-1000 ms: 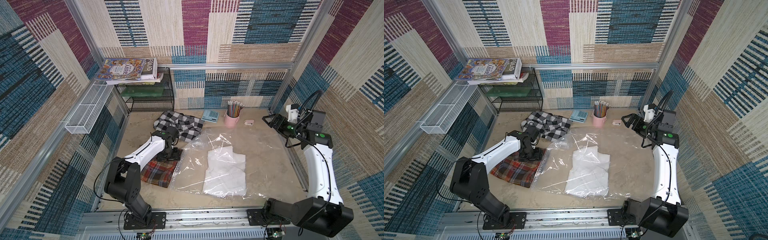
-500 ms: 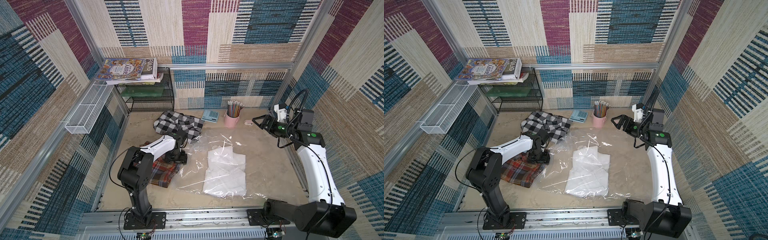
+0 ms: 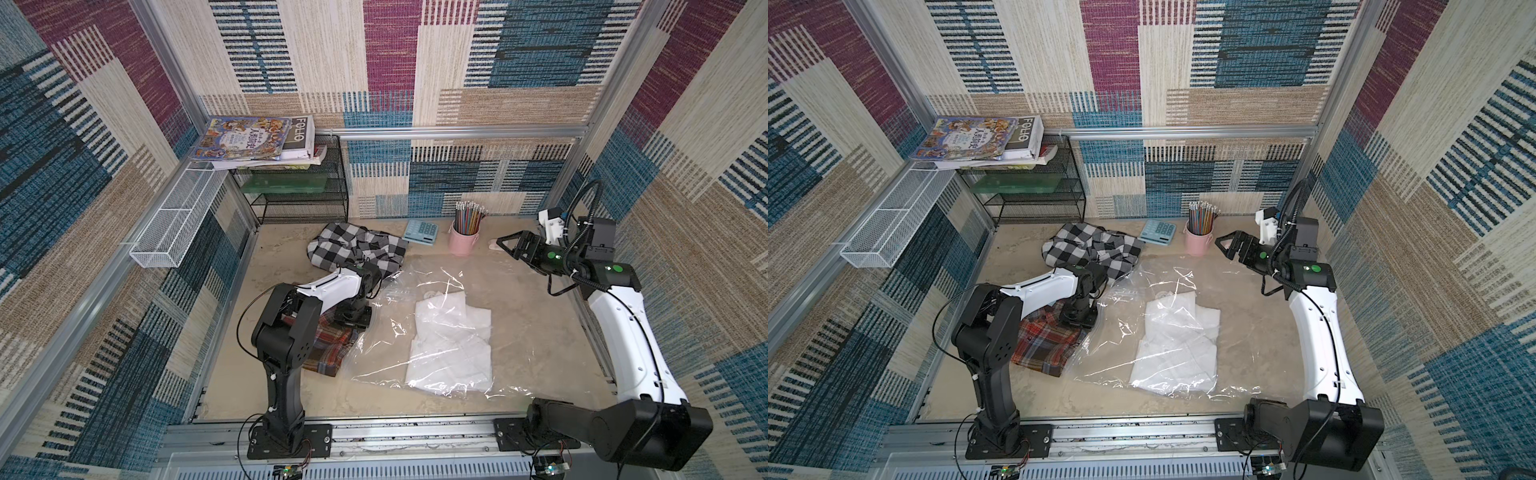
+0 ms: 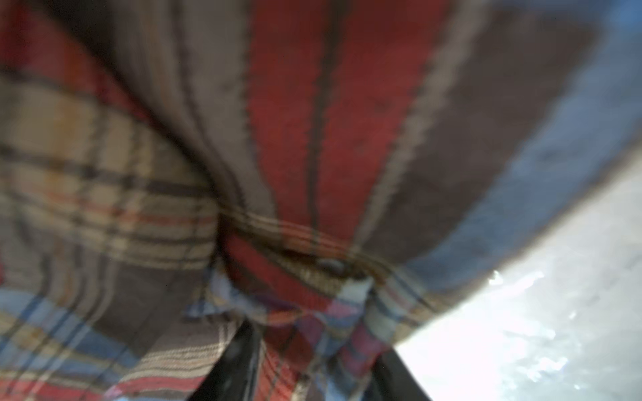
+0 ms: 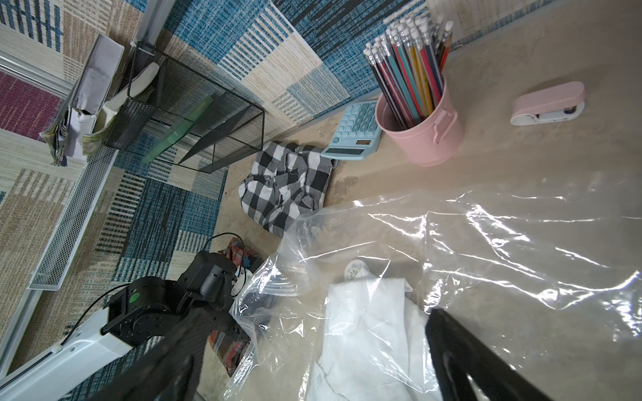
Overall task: Take the shirt out of the vacuum bag
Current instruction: Pick up the shirt from the center of the board.
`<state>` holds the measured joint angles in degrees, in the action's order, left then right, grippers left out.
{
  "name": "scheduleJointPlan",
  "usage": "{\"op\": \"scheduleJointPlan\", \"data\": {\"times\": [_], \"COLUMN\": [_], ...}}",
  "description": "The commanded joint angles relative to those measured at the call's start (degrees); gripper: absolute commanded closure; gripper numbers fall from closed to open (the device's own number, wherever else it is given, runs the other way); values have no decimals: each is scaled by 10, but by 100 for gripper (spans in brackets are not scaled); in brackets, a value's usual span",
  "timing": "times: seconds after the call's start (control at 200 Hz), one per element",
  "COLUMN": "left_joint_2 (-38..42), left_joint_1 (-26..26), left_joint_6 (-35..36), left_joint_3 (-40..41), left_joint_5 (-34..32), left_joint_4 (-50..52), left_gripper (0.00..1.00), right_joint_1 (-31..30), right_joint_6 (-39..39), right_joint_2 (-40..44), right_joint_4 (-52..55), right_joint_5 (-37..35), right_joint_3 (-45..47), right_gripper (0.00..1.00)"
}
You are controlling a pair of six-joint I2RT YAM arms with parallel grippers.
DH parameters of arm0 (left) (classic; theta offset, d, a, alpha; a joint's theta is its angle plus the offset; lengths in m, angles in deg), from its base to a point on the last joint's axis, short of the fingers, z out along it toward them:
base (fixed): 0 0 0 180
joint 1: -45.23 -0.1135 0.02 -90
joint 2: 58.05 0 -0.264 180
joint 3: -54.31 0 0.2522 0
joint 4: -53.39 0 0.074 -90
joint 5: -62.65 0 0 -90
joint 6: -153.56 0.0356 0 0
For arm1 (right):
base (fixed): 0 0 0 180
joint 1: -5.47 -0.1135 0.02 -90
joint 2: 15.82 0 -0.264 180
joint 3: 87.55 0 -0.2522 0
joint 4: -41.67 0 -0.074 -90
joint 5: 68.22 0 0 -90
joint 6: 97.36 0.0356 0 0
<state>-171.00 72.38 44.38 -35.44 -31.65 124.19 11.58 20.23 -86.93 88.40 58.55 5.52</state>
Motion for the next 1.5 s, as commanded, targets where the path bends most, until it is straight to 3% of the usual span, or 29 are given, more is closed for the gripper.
{"op": "scheduleJointPlan", "data": {"times": [0.0,0.105,0.2,0.275,0.456,0.661,0.876,1.147,1.497], "left_joint_2": [-20,-28,-28,-25,1,63,101,133,105], "left_joint_1": [-2,-3,-3,-3,-3,-17,-53,-120,-178], "left_joint_6": [16,24,27,30,28,26,20,45,116], "left_joint_3": [-1,-14,-20,-20,-15,-21,-36,-55,-183], "left_joint_5": [-9,-12,-24,-30,-26,18,70,68,63], "left_joint_4": [-6,1,5,6,1,-15,-23,-22,-10], "left_gripper": [62,68,92,100,100,100,100,100,100], "right_joint_1": [-15,-42,-71,-103,-185,-218,-232,-234,-234], "right_joint_6": [5,2,-1,2,14,25,35,32,19], "right_joint_2": [-2,-4,-5,-4,-5,5,-3,-40,-69], "right_joint_4": [-15,-19,-17,-18,-21,-41,-50,-61,-69], "right_joint_5": [-5,-5,-6,-14,-54,-67,-84,-92,-93], "right_joint_3": [4,7,7,9,25,50,91,139,171], "right_gripper": [1,1,1,0,1,1,1,1,1]}}
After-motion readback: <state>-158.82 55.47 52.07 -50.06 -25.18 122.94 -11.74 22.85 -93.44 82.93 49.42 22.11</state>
